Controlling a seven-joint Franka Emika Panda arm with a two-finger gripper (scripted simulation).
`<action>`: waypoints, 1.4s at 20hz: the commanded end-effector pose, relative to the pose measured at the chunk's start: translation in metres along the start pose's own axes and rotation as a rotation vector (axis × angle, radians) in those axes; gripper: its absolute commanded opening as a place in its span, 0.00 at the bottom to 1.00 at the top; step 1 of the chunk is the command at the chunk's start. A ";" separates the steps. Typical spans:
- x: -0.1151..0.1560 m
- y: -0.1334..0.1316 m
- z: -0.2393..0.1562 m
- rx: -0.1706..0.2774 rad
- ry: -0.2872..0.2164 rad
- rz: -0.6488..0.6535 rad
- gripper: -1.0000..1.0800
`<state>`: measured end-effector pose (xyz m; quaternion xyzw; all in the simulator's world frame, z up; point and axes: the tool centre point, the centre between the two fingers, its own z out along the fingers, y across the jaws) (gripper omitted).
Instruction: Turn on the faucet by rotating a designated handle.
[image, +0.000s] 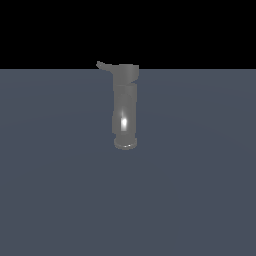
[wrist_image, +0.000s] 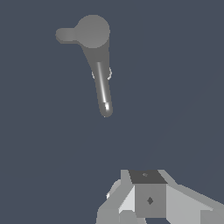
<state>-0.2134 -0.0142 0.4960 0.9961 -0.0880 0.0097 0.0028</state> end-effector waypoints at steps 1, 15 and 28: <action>0.010 -0.004 0.002 0.014 -0.005 0.042 0.00; 0.090 -0.034 0.029 0.079 -0.056 0.379 0.00; 0.163 -0.066 0.074 0.083 -0.096 0.721 0.00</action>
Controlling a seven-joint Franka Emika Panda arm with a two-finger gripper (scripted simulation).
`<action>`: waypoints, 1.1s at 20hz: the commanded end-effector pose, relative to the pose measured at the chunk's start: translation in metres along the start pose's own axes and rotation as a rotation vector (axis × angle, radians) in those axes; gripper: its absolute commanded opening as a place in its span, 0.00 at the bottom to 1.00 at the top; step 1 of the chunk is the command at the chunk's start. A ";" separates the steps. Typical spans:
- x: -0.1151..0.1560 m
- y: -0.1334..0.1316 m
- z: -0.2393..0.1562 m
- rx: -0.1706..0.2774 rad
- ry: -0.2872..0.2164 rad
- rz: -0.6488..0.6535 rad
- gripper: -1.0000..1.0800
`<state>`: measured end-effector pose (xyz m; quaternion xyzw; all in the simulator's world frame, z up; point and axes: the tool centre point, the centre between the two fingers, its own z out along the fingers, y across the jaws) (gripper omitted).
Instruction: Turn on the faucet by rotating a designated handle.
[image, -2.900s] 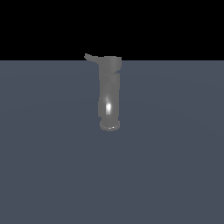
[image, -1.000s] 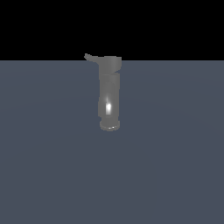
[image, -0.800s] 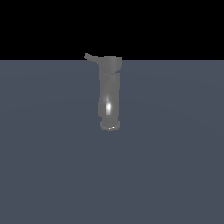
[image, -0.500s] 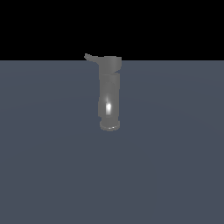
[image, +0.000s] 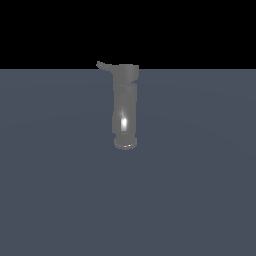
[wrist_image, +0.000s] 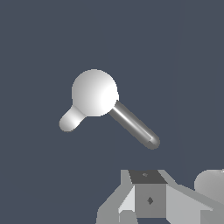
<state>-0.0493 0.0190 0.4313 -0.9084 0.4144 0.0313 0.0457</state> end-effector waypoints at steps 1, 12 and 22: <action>0.007 -0.013 0.010 -0.001 -0.002 0.068 0.00; 0.036 -0.068 0.059 -0.014 0.018 0.359 0.00; 0.055 -0.112 0.107 -0.022 0.068 0.599 0.00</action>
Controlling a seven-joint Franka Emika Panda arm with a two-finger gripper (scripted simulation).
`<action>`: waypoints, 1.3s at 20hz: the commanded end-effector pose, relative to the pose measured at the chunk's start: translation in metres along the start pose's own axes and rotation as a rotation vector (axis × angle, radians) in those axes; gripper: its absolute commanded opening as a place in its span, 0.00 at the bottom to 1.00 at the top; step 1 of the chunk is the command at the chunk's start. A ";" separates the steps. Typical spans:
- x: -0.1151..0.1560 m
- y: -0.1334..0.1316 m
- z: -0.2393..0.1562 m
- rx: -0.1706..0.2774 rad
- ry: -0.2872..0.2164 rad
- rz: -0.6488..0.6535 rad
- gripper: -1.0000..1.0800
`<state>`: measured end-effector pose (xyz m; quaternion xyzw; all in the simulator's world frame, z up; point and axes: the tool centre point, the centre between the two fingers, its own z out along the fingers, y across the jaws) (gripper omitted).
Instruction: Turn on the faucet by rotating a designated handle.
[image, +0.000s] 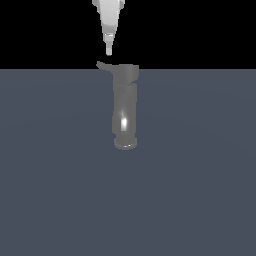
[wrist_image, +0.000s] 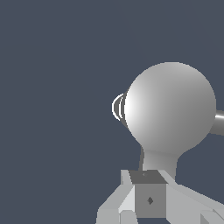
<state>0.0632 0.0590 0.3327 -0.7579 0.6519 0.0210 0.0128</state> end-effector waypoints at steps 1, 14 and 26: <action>-0.003 -0.010 0.010 0.003 0.013 0.052 0.00; -0.010 -0.032 0.036 0.012 0.048 0.172 0.00; -0.018 -0.016 0.037 0.012 0.048 0.171 0.00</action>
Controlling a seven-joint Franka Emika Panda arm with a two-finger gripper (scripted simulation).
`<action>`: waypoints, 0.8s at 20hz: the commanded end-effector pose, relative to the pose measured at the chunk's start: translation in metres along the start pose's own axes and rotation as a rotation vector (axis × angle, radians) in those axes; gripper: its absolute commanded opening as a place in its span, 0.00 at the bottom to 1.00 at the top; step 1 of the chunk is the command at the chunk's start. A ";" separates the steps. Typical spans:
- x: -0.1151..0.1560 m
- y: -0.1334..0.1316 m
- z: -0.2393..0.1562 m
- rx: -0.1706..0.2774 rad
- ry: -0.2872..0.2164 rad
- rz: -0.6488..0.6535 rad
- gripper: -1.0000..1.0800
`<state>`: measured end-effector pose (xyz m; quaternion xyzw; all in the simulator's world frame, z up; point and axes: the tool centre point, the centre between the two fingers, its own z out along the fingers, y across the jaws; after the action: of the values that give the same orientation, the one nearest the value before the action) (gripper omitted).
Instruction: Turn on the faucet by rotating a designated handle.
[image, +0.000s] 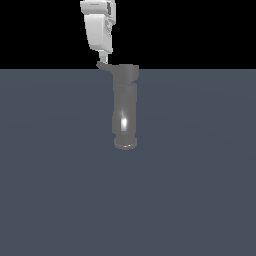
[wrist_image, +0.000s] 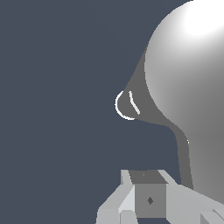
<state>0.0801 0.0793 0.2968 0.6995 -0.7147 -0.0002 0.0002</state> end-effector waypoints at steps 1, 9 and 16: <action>-0.002 0.006 0.000 0.000 0.000 0.000 0.00; -0.007 0.026 0.000 0.000 0.000 0.000 0.00; -0.013 0.045 0.000 0.000 0.000 0.001 0.00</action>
<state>0.0429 0.0933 0.2968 0.7000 -0.7142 0.0018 -0.0034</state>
